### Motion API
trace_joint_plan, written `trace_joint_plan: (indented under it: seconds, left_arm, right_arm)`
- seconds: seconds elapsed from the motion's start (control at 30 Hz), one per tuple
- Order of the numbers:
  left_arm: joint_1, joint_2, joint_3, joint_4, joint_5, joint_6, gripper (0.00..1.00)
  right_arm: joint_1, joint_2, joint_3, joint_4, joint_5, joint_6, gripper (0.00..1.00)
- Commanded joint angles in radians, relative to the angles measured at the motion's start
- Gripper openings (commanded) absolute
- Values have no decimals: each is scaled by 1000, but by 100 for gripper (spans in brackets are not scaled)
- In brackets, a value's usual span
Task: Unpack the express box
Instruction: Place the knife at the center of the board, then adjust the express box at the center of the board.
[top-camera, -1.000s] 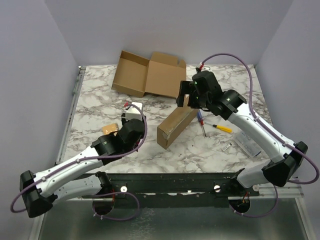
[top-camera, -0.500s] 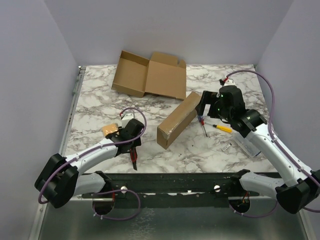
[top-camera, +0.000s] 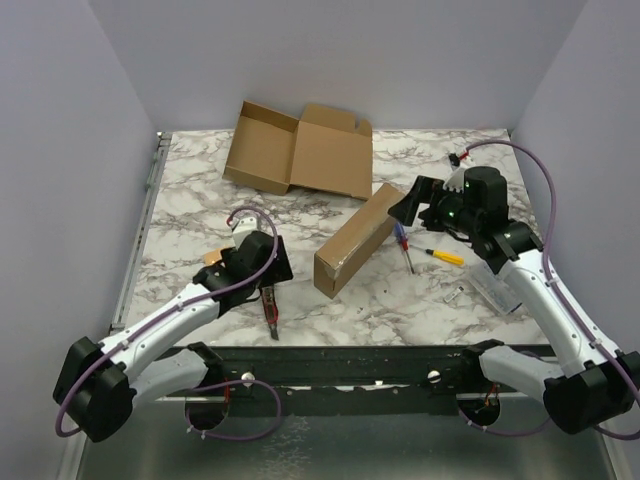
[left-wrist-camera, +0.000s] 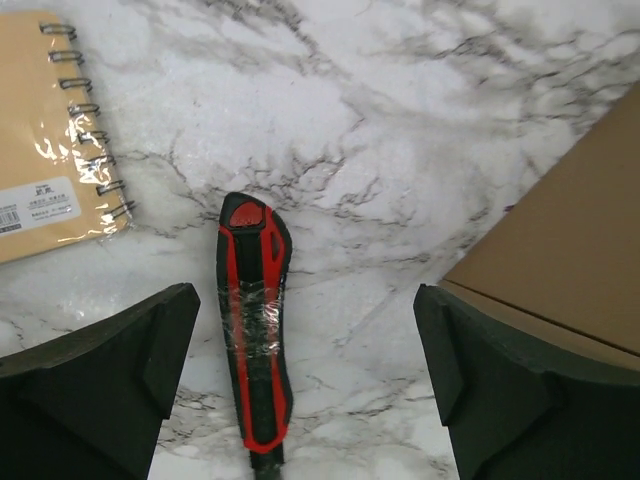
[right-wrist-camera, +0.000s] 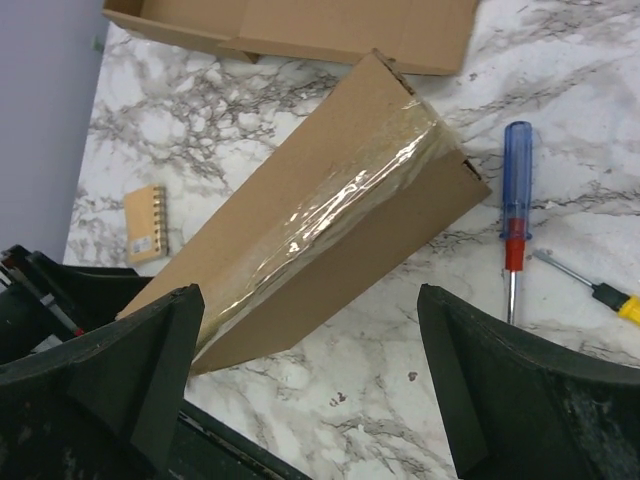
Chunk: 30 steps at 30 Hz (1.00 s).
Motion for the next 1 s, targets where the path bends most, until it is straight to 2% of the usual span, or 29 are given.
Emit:
trace_joint_plan:
  seconds: [0.0, 0.1, 0.17, 0.3, 0.37, 0.43, 0.57, 0.7, 0.8, 0.97]
  left_arm:
    - [8, -93, 100, -75, 48, -66, 99]
    - [7, -159, 175, -28, 103, -2, 99]
    - [7, -140, 259, 24, 171, 76, 99]
    - [4, 5, 452, 119, 355, 226, 96]
    - [-23, 99, 543, 128, 396, 285, 95]
    - [-106, 191, 627, 125, 349, 365, 99]
    - [-246, 365, 767, 106, 185, 536, 99]
    - [-256, 510, 875, 63, 164, 577, 99]
    - [-272, 571, 898, 59, 91, 613, 99]
    - [-287, 640, 917, 54, 72, 628, 99]
  right_arm:
    - [-26, -28, -22, 24, -101, -20, 99]
    - [-75, -23, -51, 42, -189, -7, 99]
    - [-102, -21, -72, 59, -237, 10, 97]
    - [-183, -30, -139, 126, -361, 76, 94]
    - [-225, -25, -181, 182, -418, 120, 90]
    - [-247, -3, -212, 230, -461, 149, 87]
    - [-250, 71, -244, 255, -508, 163, 85]
    - [-250, 88, -273, 268, -514, 139, 85]
    - [-250, 90, -273, 247, -506, 118, 85]
    - [-250, 88, -267, 218, -479, 89, 85]
